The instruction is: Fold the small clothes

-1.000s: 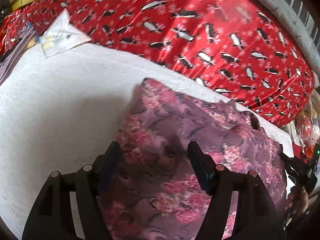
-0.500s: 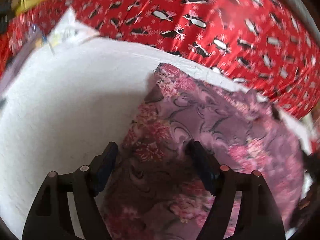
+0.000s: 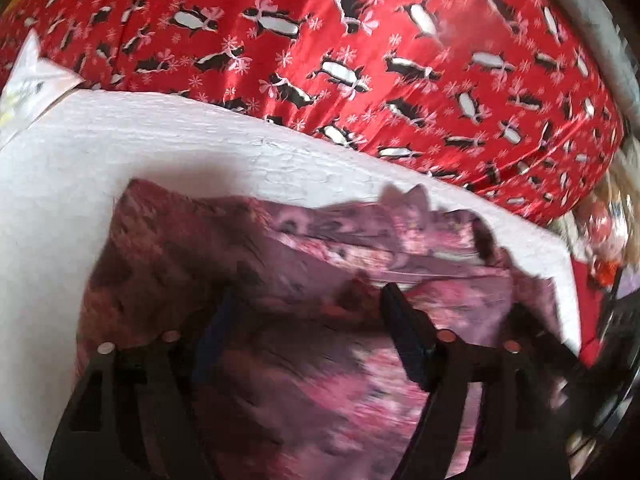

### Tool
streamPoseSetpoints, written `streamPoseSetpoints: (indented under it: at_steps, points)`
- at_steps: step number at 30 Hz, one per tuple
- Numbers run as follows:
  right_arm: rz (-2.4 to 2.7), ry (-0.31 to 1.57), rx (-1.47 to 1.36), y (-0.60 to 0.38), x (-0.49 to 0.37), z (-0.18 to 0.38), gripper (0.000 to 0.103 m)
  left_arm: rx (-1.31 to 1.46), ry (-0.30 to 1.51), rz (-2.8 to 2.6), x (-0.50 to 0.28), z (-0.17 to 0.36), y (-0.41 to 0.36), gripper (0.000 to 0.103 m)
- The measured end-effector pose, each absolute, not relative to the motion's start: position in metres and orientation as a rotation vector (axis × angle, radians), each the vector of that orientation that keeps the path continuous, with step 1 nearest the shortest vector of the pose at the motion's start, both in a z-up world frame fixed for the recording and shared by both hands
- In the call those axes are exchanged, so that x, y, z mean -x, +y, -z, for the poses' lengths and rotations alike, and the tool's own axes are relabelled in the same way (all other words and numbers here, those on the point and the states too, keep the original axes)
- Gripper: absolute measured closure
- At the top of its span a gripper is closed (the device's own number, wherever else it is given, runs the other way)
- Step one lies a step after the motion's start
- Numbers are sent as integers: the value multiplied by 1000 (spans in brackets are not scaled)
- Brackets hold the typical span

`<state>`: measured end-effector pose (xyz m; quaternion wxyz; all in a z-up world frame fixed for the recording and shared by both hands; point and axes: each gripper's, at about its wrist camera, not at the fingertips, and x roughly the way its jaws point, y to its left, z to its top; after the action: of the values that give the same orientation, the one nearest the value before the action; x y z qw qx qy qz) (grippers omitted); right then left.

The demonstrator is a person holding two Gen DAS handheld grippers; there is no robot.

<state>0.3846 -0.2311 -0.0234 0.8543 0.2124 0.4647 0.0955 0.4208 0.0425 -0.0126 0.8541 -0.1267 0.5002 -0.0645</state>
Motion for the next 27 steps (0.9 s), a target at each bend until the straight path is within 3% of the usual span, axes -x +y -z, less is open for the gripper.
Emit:
streamPoseSetpoints:
  at_steps: [2,6,8,10,11,14,18,20,22,27]
  points:
    - [-159,968,-478,-256,-386,26,103,224,1036,145,-419,10,44,39]
    - [-35,943,-523,-319,-375,26,103,166,1035,67,-420,12,60,40]
    - [17,956,-515,-343,-366,32,103,267,1045,87,-420,14,79,43]
    - [34,966,-549,-364,-356,31,103,328,1077,59,-420,9,93,57]
    - [61,980,-543,-370,-352,26,103,361,1096,53,-417,5,100,57]
    - [36,927,-543,-373,-330,1,94,386,1078,43,-392,-15,110,57]
    - [-94,862,-589,-365,-291,-13,90,425,1055,87,-344,-15,118,40]
    - [-99,919,-578,-357,-281,4,84,389,1143,49,-328,11,121,40]
    - [-70,1013,-582,-354,-277,32,86,401,1145,55,-316,20,131,41]
    - [-69,970,-647,-361,-257,3,82,620,1116,40,-296,-6,174,41]
